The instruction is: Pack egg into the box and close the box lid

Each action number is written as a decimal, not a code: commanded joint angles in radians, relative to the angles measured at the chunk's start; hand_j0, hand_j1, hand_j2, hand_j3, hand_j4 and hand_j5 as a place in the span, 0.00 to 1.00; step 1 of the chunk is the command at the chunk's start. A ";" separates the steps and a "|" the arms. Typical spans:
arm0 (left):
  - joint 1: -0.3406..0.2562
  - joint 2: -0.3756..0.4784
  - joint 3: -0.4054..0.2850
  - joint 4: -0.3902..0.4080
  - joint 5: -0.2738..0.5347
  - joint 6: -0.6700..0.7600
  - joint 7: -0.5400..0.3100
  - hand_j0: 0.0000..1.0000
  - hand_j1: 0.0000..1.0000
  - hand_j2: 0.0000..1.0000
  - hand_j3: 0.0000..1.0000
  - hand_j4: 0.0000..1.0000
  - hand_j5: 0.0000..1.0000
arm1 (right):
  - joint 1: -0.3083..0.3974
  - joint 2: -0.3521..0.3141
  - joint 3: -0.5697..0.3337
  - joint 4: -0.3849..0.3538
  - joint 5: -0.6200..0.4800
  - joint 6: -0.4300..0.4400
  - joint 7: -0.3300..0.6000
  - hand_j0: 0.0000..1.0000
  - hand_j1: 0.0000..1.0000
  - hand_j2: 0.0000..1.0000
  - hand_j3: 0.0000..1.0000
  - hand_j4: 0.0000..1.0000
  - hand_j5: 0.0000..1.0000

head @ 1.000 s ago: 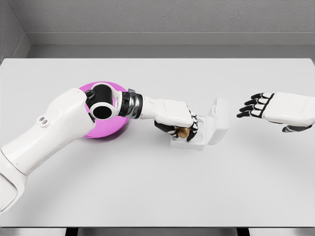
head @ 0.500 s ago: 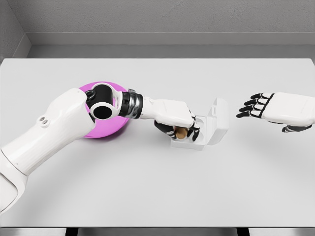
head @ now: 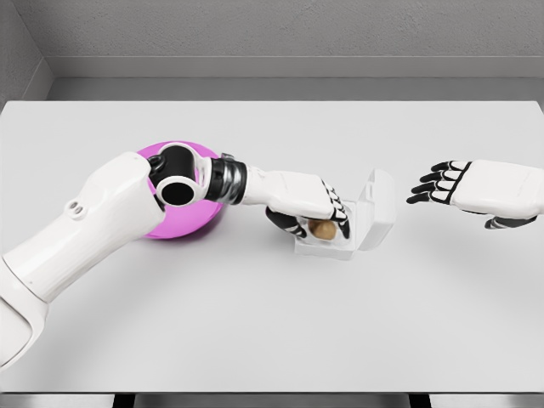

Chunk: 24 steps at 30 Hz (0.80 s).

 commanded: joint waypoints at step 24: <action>-0.003 0.075 0.015 -0.005 0.017 0.003 0.005 0.93 0.93 0.93 0.93 0.93 0.93 | -0.002 0.005 0.009 0.000 -0.004 0.003 0.000 1.00 1.00 1.00 1.00 1.00 1.00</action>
